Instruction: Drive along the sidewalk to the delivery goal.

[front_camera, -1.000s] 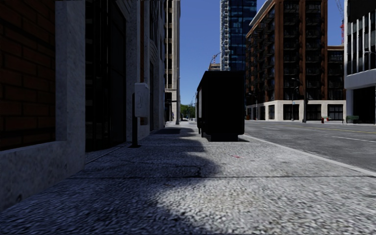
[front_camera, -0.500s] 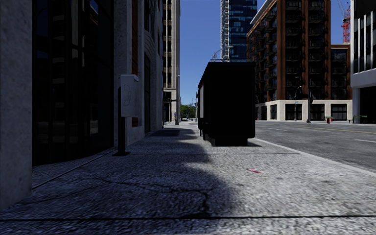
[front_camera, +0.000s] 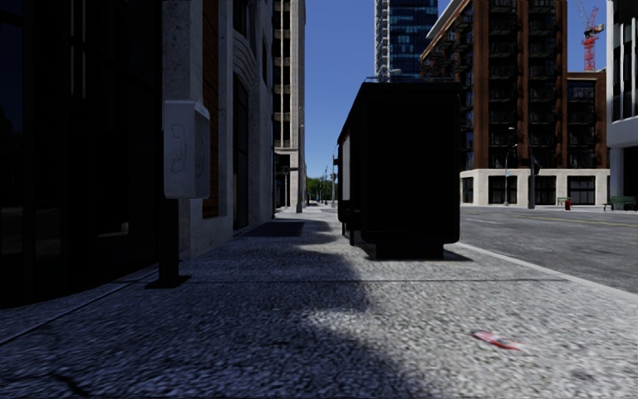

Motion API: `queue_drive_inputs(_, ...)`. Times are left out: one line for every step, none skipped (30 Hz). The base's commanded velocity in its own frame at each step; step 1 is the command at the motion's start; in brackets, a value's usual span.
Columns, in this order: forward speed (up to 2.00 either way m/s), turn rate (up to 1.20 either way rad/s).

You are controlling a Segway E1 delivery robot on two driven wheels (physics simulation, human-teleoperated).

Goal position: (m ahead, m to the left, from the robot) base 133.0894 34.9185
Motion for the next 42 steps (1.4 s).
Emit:
queue_drive_inputs(2.00, 0.00)
queue_drive_inputs(2.00, 0.00)
queue_drive_inputs(2.00, 0.00)
queue_drive_inputs(2.00, 0.00)
queue_drive_inputs(2.00, 0.00)
queue_drive_inputs(2.00, 0.00)
queue_drive_inputs(2.00, 0.00)
queue_drive_inputs(2.00, 0.00)
queue_drive_inputs(2.00, 0.00)
queue_drive_inputs(2.00, 0.00)
queue_drive_inputs(2.00, 0.00)
queue_drive_inputs(2.00, 0.00)
queue_drive_inputs(2.00, 0.00)
queue_drive_inputs(2.00, 0.00)
queue_drive_inputs(2.00, 0.00)
queue_drive_inputs(2.00, 0.00)
queue_drive_inputs(2.00, 0.00)
queue_drive_inputs(2.00, 0.00)
queue_drive_inputs(2.00, 0.00)
queue_drive_inputs(2.00, 0.00)
queue_drive_inputs(2.00, 0.00)
queue_drive_inputs(2.00, 0.00)
queue_drive_inputs(2.00, 0.00)
queue_drive_inputs(2.00, 0.00)
queue_drive_inputs(2.00, 0.06)
queue_drive_inputs(2.00, 0.06)
queue_drive_inputs(2.00, 0.13)
queue_drive_inputs(2.00, 0.17)
queue_drive_inputs(2.00, 0.17)
queue_drive_inputs(2.00, 0.18)
queue_drive_inputs(2.00, 0.19)
queue_drive_inputs(2.00, 0.19)
queue_drive_inputs(2.00, 0.19)
queue_drive_inputs(2.00, 0.19)
queue_drive_inputs(2.00, 0.18)
queue_drive_inputs(2.00, 0.09)
queue_drive_inputs(2.00, 0.00)
queue_drive_inputs(2.00, 0.00)
queue_drive_inputs(2.00, 0.00)
queue_drive_inputs(2.00, 0.00)
queue_drive_inputs(2.00, 0.00)
queue_drive_inputs(2.00, 0.00)
